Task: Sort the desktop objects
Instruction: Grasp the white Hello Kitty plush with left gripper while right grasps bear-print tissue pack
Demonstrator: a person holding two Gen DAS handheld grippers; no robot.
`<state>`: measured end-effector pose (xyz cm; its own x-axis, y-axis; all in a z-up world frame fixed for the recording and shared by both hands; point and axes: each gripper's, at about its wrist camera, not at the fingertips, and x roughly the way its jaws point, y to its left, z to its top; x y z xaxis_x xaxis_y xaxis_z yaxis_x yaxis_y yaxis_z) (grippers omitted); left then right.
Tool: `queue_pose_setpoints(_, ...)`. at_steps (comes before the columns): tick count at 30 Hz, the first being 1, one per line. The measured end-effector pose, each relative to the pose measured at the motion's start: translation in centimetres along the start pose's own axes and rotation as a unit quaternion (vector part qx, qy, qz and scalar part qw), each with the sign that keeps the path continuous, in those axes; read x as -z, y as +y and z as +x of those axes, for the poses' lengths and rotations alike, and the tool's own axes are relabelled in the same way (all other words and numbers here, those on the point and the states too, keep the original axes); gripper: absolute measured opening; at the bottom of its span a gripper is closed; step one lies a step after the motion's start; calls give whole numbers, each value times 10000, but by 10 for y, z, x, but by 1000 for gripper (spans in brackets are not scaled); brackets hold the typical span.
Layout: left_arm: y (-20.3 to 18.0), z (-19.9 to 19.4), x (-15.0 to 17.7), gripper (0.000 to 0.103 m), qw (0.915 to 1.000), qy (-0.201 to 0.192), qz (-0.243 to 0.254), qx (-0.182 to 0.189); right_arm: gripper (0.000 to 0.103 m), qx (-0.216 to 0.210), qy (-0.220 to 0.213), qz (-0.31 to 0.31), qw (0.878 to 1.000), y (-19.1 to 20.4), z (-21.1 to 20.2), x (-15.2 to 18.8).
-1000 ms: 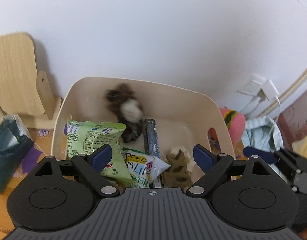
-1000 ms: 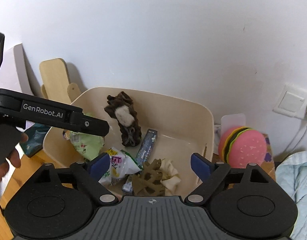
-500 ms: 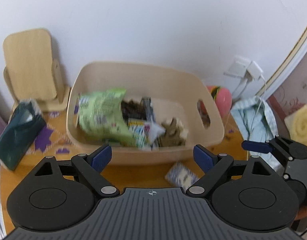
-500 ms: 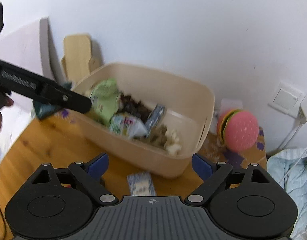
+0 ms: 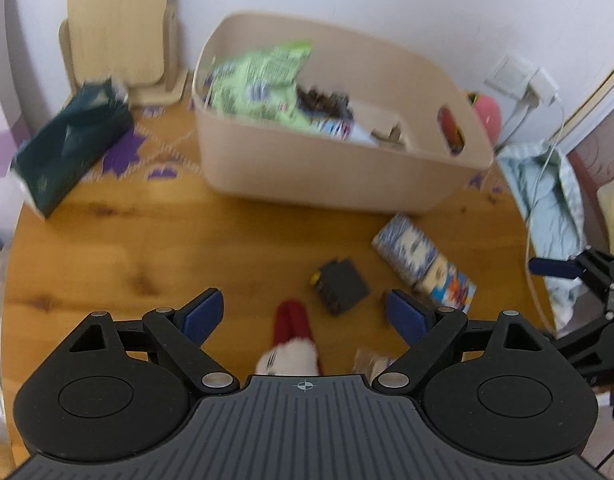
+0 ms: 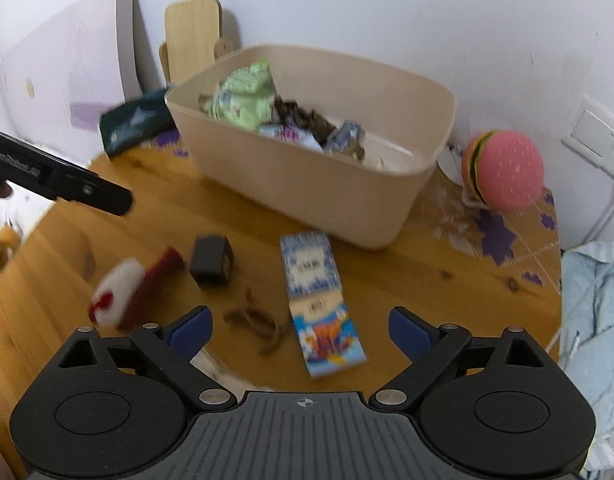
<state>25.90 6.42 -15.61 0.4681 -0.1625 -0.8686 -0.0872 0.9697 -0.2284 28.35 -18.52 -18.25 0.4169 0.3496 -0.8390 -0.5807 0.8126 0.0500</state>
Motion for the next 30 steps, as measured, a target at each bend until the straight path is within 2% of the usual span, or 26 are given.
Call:
queue_pose_setpoints(6,-2,10,21,90,9993,348,80,-99,98,61,238,67,9997,-6,11,24)
queue_pose_setpoints(14,-9,30,38,90,9967,771,87,-256,99,197,248,117,9994,-15,28,36)
queue_pose_setpoints(30,-7,57,49,90,9912,1058,-454,-647,97,262,217,-321,9989,-13,61,31)
